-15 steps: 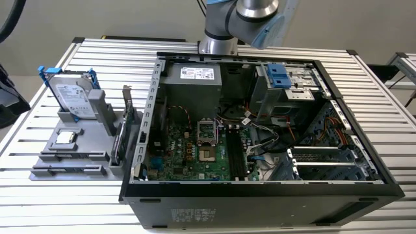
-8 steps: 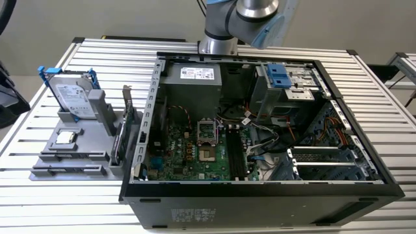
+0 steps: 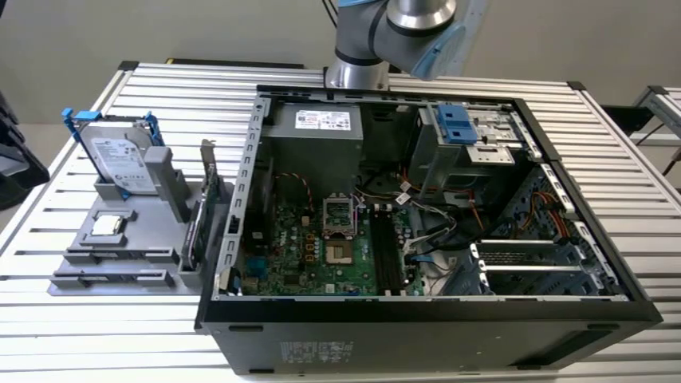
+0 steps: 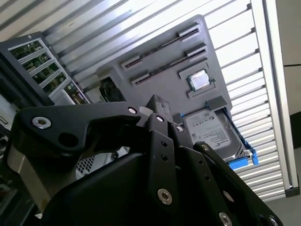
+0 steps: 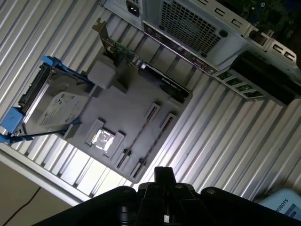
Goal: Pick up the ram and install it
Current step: 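Pick up the ram and move it above insertion slot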
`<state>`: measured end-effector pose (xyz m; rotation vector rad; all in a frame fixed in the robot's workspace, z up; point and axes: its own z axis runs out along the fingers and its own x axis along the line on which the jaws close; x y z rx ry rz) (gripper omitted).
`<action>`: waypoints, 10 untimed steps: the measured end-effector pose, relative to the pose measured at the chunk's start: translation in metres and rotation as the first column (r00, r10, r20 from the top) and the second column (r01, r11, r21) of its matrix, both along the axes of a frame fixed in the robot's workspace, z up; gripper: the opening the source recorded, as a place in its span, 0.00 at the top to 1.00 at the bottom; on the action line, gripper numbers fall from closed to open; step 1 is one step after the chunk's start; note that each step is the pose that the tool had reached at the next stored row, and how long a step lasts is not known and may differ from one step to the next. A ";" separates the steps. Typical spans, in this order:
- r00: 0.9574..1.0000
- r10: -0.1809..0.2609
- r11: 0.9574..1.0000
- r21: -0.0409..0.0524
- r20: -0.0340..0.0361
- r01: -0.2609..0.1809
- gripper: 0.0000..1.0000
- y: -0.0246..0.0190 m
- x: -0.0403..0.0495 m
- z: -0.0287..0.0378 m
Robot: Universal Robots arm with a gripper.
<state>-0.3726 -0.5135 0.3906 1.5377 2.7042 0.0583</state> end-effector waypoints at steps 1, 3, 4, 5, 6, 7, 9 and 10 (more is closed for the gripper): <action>1.000 -0.008 1.000 0.000 0.000 0.008 1.00 0.0000 0.0000 0.0000; 1.000 -0.026 1.000 0.000 0.000 0.026 1.00 0.0000 0.0000 0.0000; 0.999 -0.034 0.999 0.000 0.000 0.034 1.00 0.0000 0.0000 0.0000; 0.999 -0.044 0.999 0.000 0.000 0.044 1.00 0.0000 0.0000 0.0000; 0.999 -0.053 0.999 0.000 0.000 0.053 1.00 0.0000 0.0000 0.0000; 0.998 -0.061 0.998 0.000 0.000 0.061 1.00 0.0000 0.0000 0.0000; 0.997 -0.076 0.997 0.000 0.000 0.076 1.00 0.0000 0.0000 0.0000; 0.997 -0.083 0.997 0.000 0.000 0.083 1.00 0.0000 0.0000 0.0000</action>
